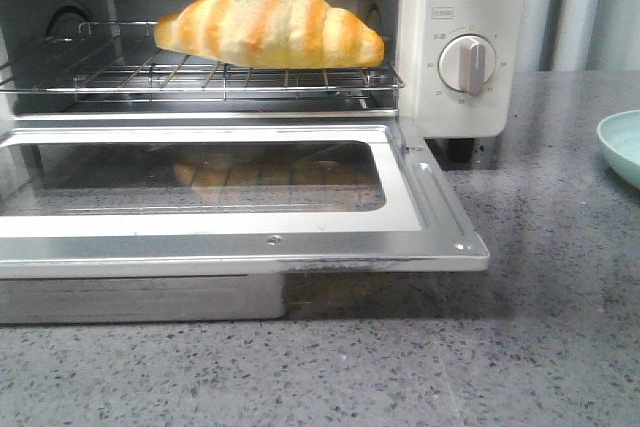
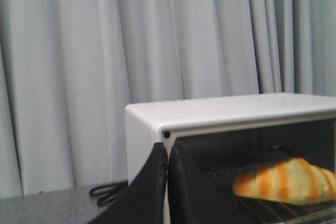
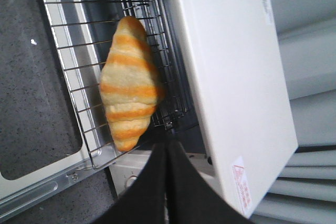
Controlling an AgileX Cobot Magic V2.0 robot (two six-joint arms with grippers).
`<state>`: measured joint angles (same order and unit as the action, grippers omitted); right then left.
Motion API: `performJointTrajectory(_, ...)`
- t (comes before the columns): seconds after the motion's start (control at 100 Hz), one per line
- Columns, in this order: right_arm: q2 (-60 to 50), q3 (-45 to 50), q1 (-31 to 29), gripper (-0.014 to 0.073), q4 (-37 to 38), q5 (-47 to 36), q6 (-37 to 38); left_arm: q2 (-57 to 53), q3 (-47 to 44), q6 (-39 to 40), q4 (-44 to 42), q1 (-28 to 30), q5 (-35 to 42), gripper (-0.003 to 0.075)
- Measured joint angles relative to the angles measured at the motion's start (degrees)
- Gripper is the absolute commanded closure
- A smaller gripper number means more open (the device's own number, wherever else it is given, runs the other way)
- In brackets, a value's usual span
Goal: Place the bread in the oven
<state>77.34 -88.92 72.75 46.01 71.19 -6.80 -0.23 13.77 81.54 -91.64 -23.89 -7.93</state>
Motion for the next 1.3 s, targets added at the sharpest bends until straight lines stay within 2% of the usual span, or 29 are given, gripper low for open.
performJointTrajectory(0.3, -11.0, 0.0, 0.0, 0.0669, 0.0, 0.5, 0.3, 0.0, -7.0, 0.0, 0.1, 0.5, 0.2, 0.0741)
performJointTrajectory(0.57, -19.2, -0.2, 0.0, 0.0669, 0.7, 1.5, 0.5, 0.0, -7.1, 0.0, 0.1, 0.5, 5.5, 0.0741)
performJointTrajectory(0.88, -27.8, -0.3, 0.0, 0.067, 1.0, 1.7, 0.8, 0.0, -7.1, 0.0, 0.1, 0.5, 5.7, 0.0741)
performJointTrajectory(1.3, -30.1, -0.3, 0.0, 0.067, 1.0, 2.0, 0.8, 0.0, -7.1, 0.0, 0.1, 0.5, 5.7, 0.0741)
